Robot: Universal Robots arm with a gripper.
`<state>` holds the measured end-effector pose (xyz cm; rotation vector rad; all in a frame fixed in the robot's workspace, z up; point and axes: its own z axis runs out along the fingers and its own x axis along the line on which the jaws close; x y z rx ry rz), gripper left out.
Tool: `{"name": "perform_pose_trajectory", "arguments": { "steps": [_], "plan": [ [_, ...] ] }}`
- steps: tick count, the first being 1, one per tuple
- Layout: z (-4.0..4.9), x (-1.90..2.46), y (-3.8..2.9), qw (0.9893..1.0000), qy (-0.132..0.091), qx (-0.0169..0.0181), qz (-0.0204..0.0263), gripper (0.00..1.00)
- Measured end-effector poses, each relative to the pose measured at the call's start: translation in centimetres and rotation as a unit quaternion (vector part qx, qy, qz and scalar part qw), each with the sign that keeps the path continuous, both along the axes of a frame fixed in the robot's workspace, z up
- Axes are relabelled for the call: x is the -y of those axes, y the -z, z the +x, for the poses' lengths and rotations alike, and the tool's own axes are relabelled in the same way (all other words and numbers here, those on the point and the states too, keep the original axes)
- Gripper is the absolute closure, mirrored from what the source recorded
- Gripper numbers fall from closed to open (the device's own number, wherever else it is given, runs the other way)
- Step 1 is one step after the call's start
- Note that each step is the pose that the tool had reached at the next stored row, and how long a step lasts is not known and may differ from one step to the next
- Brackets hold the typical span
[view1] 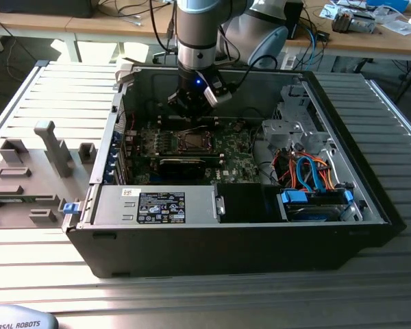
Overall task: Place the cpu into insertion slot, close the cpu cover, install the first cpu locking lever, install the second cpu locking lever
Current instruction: 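Install the first cpu locking lever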
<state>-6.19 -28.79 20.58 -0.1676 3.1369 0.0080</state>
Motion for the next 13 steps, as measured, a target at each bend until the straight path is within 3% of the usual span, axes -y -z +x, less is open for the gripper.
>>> {"name": "perform_pose_trajectory", "arguments": {
  "steps": [4,13],
  "plan": [
    [0.0,0.15,0.02,1.0,0.0,0.0,0.0001,0.89],
    [-0.2,0.15,-1.85,1.0,0.0,0.0016,-0.0057,0.89]
  ]
}}
